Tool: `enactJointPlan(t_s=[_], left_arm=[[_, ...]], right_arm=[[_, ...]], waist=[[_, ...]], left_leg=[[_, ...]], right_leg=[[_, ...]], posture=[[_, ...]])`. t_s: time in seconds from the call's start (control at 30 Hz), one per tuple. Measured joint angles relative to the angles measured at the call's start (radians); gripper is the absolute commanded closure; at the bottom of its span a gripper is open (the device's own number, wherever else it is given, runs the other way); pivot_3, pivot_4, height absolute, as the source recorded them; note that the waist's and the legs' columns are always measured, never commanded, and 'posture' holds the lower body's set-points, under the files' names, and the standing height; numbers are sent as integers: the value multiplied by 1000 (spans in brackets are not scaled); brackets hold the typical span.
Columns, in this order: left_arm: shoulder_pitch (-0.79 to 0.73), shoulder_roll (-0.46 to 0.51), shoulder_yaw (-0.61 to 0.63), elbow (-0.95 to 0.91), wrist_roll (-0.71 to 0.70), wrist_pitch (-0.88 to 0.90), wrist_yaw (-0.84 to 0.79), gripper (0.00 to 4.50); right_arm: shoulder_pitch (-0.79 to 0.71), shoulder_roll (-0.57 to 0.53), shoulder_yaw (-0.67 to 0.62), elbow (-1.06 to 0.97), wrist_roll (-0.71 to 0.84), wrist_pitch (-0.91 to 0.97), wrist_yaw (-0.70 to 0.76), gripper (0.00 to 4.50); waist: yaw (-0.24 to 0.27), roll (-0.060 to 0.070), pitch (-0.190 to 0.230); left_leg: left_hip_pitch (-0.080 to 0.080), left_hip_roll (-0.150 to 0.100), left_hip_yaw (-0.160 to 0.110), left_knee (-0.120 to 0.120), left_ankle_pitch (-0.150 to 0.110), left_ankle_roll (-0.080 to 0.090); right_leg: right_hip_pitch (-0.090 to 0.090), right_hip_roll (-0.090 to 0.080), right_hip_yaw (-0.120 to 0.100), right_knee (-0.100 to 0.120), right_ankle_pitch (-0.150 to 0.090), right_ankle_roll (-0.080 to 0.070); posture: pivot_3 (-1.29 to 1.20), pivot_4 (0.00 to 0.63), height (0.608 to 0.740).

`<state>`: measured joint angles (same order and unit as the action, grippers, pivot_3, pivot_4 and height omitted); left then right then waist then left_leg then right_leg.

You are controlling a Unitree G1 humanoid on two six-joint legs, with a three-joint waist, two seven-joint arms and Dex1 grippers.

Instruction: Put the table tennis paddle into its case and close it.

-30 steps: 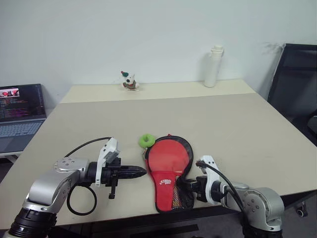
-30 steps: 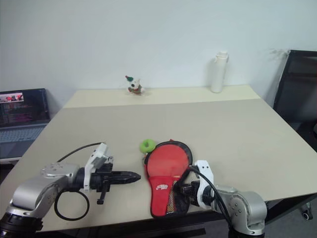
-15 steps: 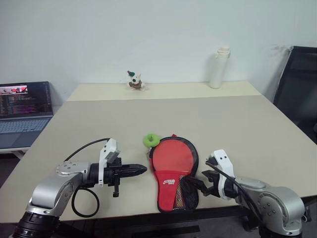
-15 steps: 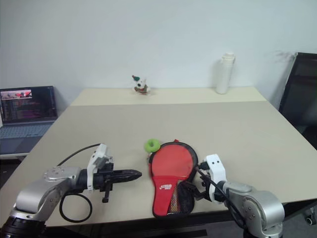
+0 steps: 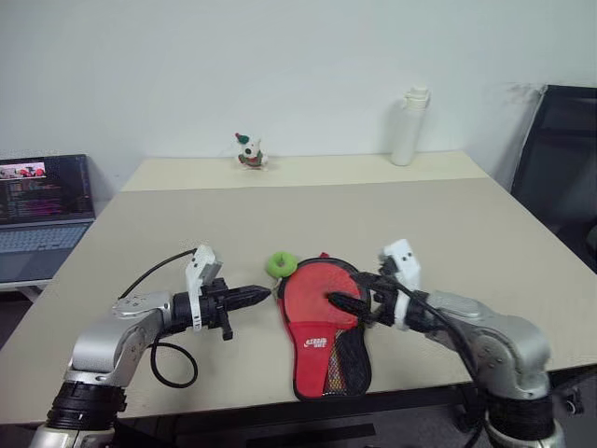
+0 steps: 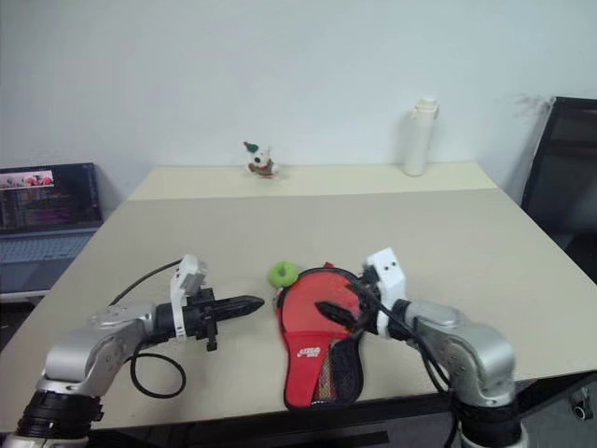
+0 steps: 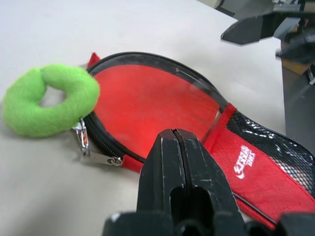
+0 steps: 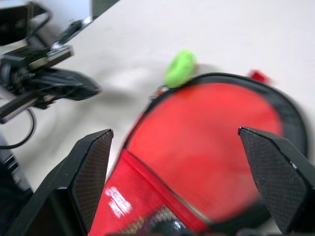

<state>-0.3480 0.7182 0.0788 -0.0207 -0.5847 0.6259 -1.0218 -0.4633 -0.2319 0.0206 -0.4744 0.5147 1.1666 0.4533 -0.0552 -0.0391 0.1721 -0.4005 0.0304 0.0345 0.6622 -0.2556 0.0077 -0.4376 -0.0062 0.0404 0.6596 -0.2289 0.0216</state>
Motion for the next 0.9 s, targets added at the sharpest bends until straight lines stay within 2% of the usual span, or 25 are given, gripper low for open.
enactJointPlan(t_s=[0.1,0.23,0.43,0.73,0.9], left_arm=[[-20,-8,3,44,35,-43,26,3712],[-82,-52,4,158,104,-120,85,2302],[-303,-174,-27,437,242,-310,168,242],[-484,-266,-129,761,356,-486,18,242],[-595,-297,-168,995,457,-609,12,242]], right_arm=[[-21,9,60,54,-26,-65,0,0],[-24,10,142,100,-60,-130,3,0],[-29,27,221,146,-85,-191,10,0],[-29,38,231,169,-103,-209,4,0],[-28,48,231,168,-105,-217,-4,0]], waist=[[3,0,0],[8,0,0],[26,-1,0],[21,-1,0],[22,-1,0]], left_leg=[[0,0,0,0,0,0],[0,-1,0,0,0,0],[-1,-2,0,1,0,0],[-1,-2,0,1,0,0],[-1,-3,1,1,0,0]], right_leg=[[0,0,0,0,0,0],[0,-1,0,0,0,0],[0,-1,-2,0,3,-4],[-1,1,-3,0,3,-4],[-1,3,-3,0,2,-2]], posture=[[0,150,740],[0,150,740],[0,150,740],[0,150,740],[0,150,740]])
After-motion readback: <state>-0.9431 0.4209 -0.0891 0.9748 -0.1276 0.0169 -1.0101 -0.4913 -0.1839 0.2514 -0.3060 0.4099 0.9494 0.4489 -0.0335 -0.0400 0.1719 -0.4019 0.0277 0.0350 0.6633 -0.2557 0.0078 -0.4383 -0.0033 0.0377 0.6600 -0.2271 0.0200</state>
